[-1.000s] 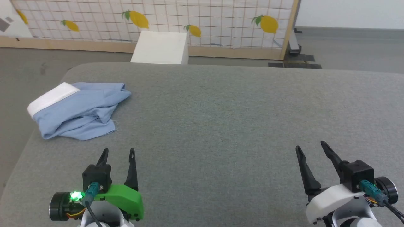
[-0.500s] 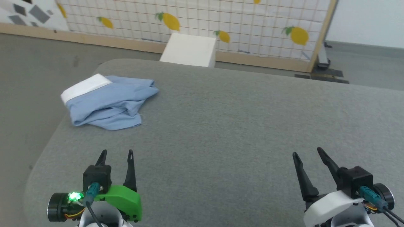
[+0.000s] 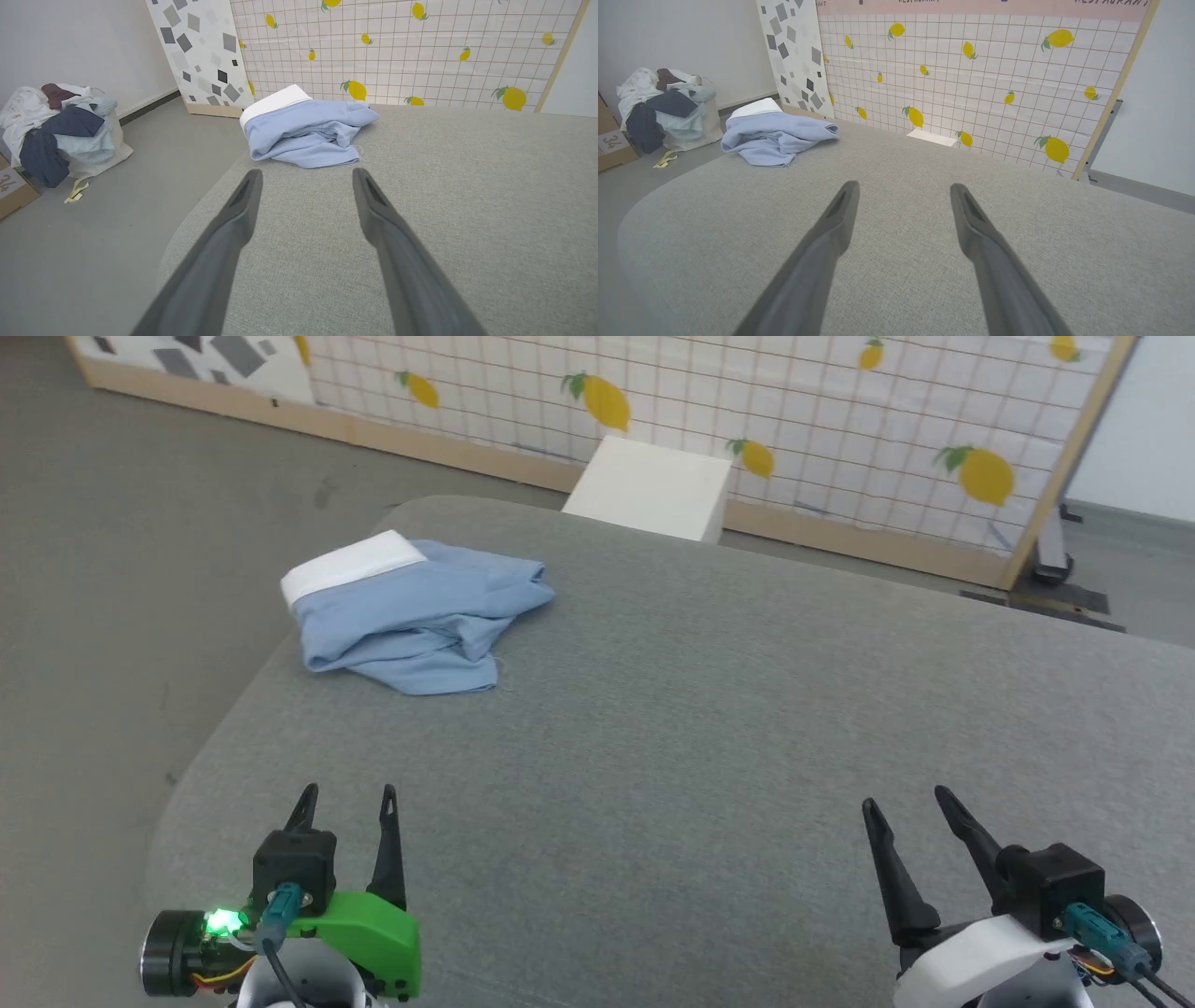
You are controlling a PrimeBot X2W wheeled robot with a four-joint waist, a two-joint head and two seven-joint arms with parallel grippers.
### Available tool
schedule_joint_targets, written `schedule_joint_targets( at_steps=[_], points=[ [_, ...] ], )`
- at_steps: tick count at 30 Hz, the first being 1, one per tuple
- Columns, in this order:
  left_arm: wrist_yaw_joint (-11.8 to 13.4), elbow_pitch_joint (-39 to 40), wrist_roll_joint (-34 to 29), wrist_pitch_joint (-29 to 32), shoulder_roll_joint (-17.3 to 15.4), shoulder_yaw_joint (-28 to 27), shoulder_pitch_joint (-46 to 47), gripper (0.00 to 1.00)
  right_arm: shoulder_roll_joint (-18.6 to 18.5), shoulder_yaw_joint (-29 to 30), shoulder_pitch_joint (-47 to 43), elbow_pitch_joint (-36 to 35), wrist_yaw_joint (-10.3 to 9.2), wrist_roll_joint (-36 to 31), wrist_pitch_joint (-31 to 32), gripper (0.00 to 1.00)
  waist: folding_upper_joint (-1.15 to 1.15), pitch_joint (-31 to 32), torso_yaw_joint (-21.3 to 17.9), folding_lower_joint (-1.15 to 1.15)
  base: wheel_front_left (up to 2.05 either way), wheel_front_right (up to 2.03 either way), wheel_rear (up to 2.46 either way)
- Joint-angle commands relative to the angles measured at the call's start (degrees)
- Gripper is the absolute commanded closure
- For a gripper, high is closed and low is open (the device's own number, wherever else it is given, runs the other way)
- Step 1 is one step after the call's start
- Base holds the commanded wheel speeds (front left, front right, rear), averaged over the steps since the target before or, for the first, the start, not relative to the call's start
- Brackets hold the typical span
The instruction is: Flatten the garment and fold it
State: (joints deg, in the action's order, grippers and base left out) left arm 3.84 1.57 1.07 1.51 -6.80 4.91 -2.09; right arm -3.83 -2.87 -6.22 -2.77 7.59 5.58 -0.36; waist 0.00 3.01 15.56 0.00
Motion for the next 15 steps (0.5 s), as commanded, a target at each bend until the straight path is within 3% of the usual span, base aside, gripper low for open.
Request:
schedule_joint_targets(
  at_steps=[1,15],
  points=[
    [0.4,0.3,-0.6,0.1,-0.5,0.3,-0.9,0.00,0.2,-0.2,-1.0,-0.4,-0.08,0.5,-0.5,0.00,0.00,0.0,1.4,0.00,0.00,0.00,0.00],
    [1.4,0.8,-0.3,0.3,-1.9,1.2,-1.5,0.00,0.5,-1.2,-1.9,-0.9,-0.09,1.2,-0.5,0.00,0.00,0.2,4.3,0.00,0.00,0.00,0.00]
  ],
)
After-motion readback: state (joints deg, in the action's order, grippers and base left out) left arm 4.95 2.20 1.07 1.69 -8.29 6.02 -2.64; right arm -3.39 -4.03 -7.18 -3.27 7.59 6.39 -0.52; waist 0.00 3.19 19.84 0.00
